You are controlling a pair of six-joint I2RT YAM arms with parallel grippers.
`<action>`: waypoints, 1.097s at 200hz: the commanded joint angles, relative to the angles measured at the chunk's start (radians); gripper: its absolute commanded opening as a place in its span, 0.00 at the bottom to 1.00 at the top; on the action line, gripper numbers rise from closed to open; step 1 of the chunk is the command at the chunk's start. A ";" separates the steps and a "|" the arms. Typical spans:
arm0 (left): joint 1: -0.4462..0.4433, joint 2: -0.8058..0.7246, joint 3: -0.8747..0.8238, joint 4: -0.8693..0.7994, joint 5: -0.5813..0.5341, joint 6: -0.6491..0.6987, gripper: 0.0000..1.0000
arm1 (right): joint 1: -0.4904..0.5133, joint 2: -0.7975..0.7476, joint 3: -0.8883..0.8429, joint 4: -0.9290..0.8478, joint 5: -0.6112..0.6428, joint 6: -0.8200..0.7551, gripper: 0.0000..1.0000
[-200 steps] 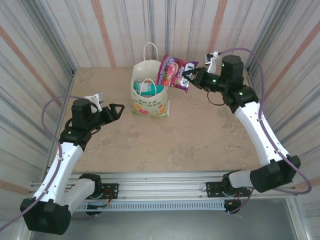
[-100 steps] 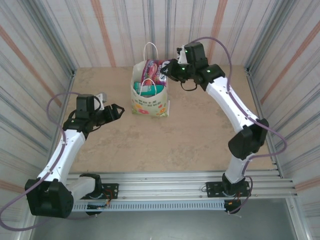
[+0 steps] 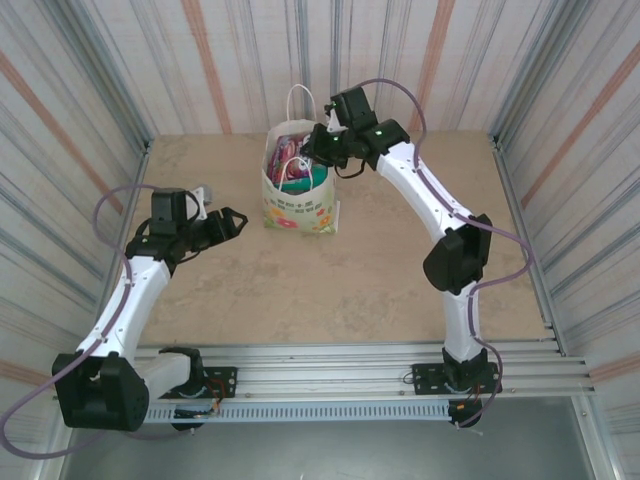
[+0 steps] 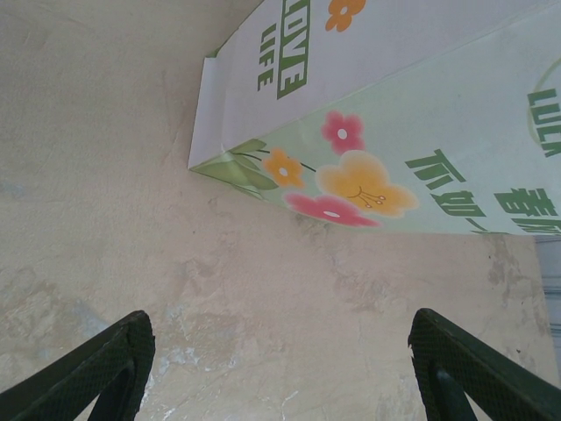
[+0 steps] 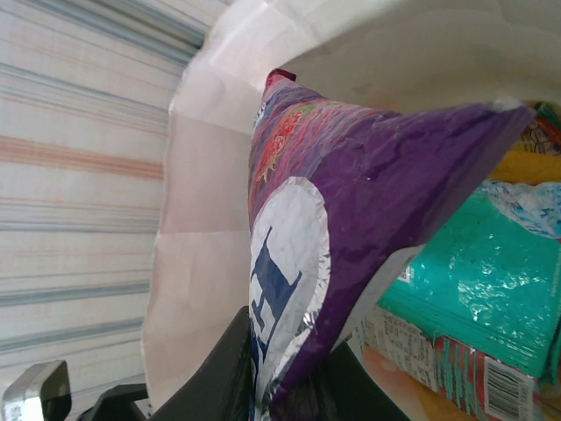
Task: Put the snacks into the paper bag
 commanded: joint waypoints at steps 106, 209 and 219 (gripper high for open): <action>0.014 0.031 0.045 0.007 0.038 0.028 0.79 | 0.020 0.141 0.243 -0.250 0.153 -0.025 0.37; 0.013 0.035 0.196 0.039 0.221 0.153 0.75 | -0.023 -0.157 0.089 -0.294 0.306 -0.173 0.49; 0.013 0.037 0.208 0.040 0.237 0.166 0.75 | -0.030 -0.192 0.036 -0.268 0.298 -0.180 0.50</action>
